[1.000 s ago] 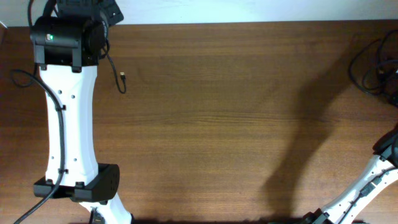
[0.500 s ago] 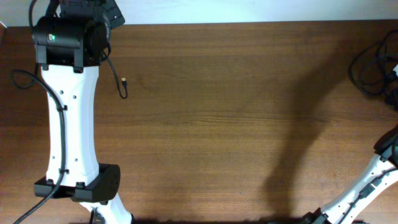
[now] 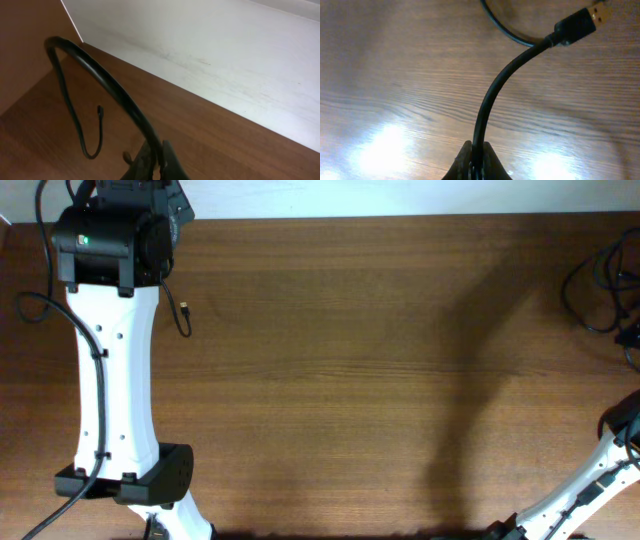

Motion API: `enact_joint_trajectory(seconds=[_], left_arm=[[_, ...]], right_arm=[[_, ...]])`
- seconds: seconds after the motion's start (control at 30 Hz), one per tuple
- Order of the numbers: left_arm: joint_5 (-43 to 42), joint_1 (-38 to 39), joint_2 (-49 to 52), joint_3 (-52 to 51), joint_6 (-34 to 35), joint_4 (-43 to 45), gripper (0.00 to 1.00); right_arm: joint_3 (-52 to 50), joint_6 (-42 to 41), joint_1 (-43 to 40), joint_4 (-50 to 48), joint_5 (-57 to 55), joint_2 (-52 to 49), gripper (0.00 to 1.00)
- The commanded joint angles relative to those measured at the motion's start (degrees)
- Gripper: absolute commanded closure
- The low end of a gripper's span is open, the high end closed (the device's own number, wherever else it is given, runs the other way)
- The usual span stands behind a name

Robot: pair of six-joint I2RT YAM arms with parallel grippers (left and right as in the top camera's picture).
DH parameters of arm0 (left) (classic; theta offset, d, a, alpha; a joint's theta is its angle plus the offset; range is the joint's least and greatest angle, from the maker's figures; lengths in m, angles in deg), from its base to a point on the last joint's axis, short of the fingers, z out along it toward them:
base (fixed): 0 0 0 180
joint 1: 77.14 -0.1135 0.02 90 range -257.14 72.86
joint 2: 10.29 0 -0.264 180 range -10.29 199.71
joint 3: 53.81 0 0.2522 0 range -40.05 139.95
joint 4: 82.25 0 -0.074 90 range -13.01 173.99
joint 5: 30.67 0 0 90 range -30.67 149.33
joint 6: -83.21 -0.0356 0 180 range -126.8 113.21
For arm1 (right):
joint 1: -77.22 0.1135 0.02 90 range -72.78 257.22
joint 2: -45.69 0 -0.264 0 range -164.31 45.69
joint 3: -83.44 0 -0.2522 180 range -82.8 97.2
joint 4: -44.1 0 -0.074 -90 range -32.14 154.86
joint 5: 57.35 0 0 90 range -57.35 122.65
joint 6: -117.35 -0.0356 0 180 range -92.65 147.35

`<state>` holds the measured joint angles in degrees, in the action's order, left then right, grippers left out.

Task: Untangle cables

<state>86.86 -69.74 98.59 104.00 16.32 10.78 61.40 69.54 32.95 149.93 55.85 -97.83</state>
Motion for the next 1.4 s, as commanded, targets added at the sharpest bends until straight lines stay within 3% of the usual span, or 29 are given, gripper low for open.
enact_joint_trajectory(seconds=[0.0, 0.3, 0.67, 0.7, 0.77, 0.83, 0.93, 1.07, 1.2, 1.37], left_arm=[[1.44, 0.07, 0.13, 0.11, -0.94, 0.26, 1.00], [1.51, 0.07, 0.13, 0.11, -0.96, 0.74, 1.00], [1.44, 0.07, 0.15, 0.11, -0.94, 3.15, 1.00], [1.44, 0.07, 0.15, 0.11, -0.94, 3.15, 1.00], [1.42, 0.07, 0.15, 0.11, -0.94, 3.13, 1.00], [0.81, 0.11, 0.15, 0.11, -0.94, 3.06, 1.00], [-4.28, 0.13, 0.20, 0.11, -0.94, 3.13, 1.00], [-11.78, 0.57, 0.92, 0.11, -0.90, 4.24, 1.00], [-21.40, 7.02, 5.20, 0.11, -0.90, 10.23, 1.00], [-31.39, 17.75, 11.87, 0.11, -0.90, 19.21, 1.00]], right_arm=[[0.46, -0.72, 1.64, 0.72, 3.89, 1.31, 0.96], [0.46, -5.22, -3.65, -7.96, -3.78, 1.31, 0.96], [0.44, -8.66, -8.20, -11.13, -7.39, 0.39, 0.96], [0.46, -8.66, -8.20, -11.19, -7.39, 0.39, 0.87], [0.46, -10.45, -8.20, -11.54, -7.39, 0.39, 0.40], [1.88, -11.80, -8.13, -11.98, -7.37, 1.11, 0.32], [8.11, -14.25, -6.29, -9.09, -7.19, 5.29, 0.32], [15.98, -19.15, 2.95, -4.17, -7.21, 13.60, 0.28], [16.87, -23.67, 16.06, -4.00, -7.37, 20.13, 0.20], [16.87, -23.67, 25.22, -1.99, -10.71, 23.02, 0.14]])
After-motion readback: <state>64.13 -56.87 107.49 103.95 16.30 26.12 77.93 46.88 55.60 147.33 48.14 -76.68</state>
